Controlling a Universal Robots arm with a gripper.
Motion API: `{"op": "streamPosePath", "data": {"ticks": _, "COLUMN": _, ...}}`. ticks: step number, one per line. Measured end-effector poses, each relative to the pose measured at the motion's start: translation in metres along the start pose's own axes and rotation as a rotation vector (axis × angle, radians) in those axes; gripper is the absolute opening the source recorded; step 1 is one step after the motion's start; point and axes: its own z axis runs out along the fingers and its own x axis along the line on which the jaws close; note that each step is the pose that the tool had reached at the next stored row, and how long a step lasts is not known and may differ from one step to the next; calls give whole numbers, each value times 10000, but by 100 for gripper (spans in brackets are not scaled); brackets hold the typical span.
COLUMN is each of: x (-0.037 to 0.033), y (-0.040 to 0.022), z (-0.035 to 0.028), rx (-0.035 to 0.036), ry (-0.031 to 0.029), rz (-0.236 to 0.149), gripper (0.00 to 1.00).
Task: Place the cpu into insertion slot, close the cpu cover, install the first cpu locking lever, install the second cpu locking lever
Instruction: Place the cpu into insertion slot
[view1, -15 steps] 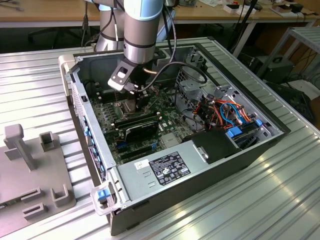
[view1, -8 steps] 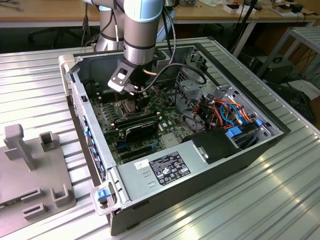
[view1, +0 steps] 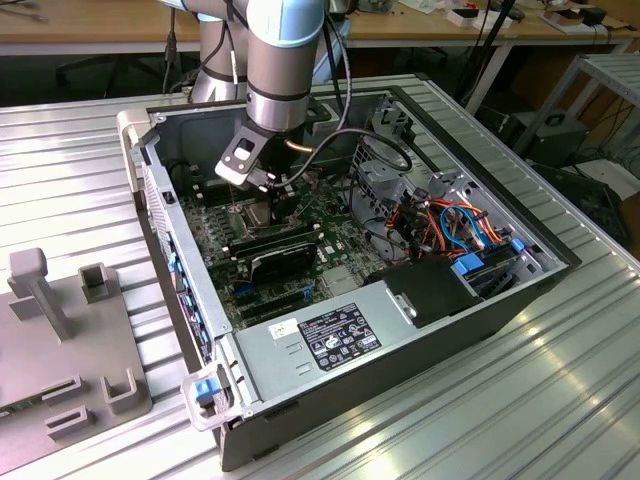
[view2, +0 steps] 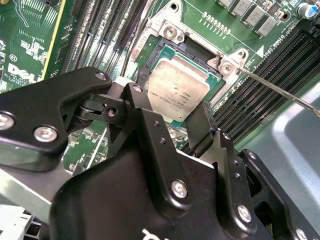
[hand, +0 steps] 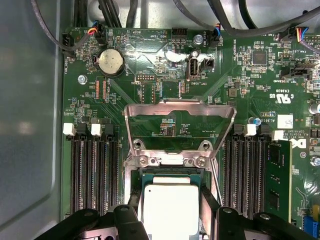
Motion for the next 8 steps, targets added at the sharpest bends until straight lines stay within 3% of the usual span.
{"op": "streamPosePath", "data": {"ticks": 8, "x": 0, "y": -1, "z": 15, "rx": 0, "ry": 1, "rz": 0, "gripper": 55}}
